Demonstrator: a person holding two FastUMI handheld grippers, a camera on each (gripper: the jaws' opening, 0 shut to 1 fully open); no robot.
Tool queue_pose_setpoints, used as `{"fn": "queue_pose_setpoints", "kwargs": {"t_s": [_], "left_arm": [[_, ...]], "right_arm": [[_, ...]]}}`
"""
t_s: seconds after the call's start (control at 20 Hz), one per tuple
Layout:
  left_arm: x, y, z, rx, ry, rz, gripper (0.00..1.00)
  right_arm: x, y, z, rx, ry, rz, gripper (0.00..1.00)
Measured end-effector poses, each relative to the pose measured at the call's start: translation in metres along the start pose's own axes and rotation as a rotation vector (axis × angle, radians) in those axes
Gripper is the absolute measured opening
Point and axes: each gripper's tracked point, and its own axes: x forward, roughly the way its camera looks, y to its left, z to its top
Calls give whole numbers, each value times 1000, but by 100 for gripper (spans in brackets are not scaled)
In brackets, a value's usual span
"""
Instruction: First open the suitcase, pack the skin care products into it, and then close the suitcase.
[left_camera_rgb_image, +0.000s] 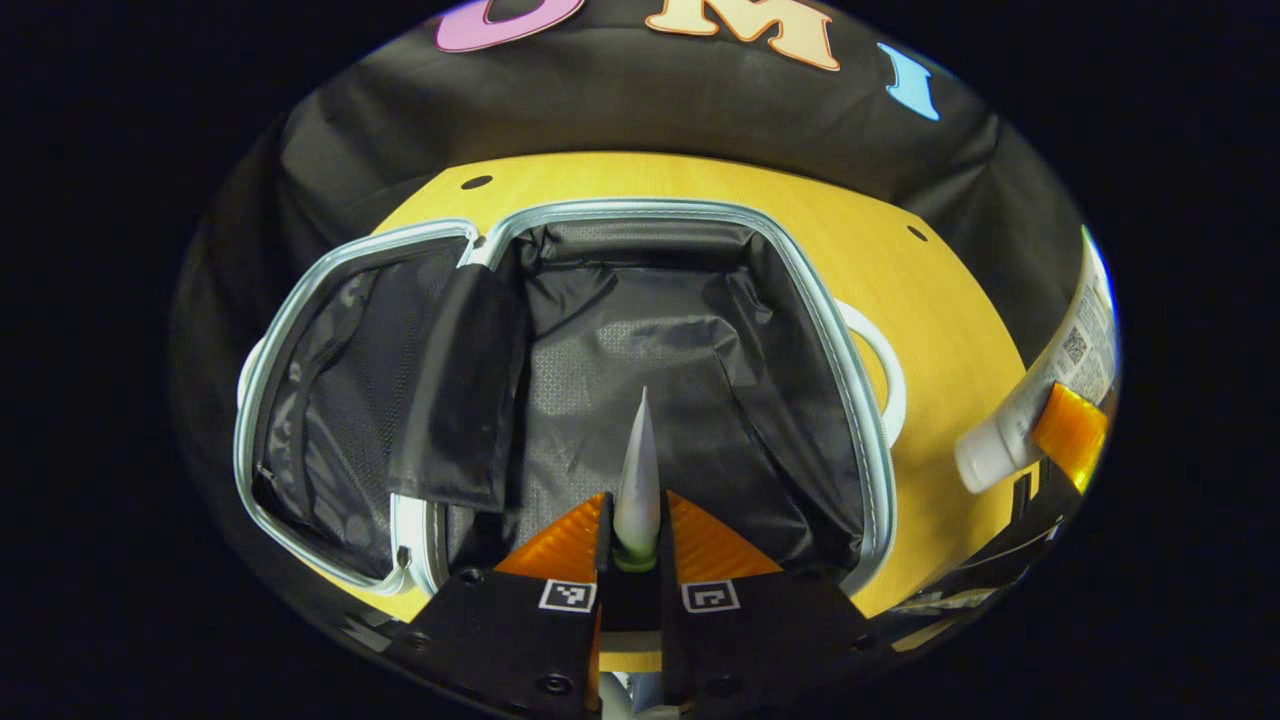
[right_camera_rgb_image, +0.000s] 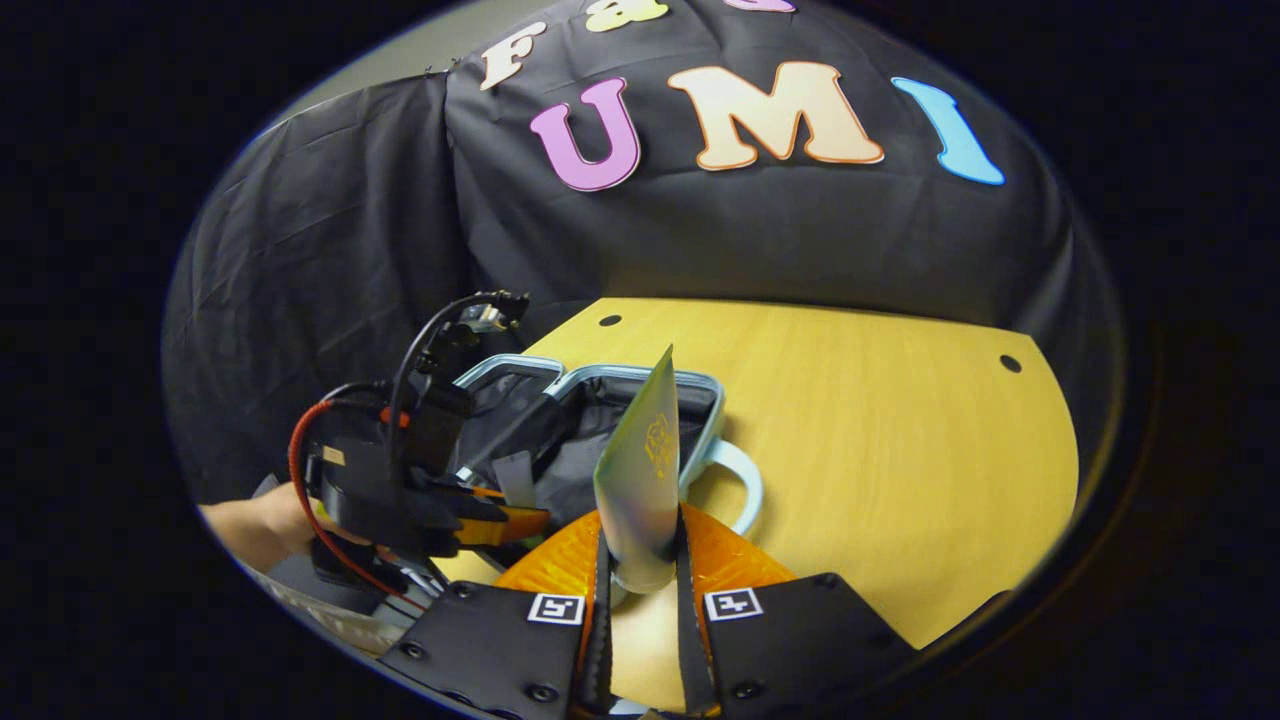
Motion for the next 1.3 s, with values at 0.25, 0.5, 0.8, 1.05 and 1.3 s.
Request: {"fn": "queue_pose_setpoints", "kwargs": {"t_s": [0.25,0.5,0.8,1.05,1.3], "left_arm": [[8,7,10,1,-41,-72,31],[-18,3,46,-34,-199,-158,93],[-56,48,79,-68,-320,-118,94],[-77,124,84,-145,-357,2,94],[-92,206,86,-227,-385,137,96]], "right_arm": [[27,23,-19,29,71,-17,26],[51,29,-49,81,176,-58,29],[78,28,-70,107,254,-124,29],[87,32,-61,129,229,-112,41],[72,26,-17,93,52,-112,100]]}}
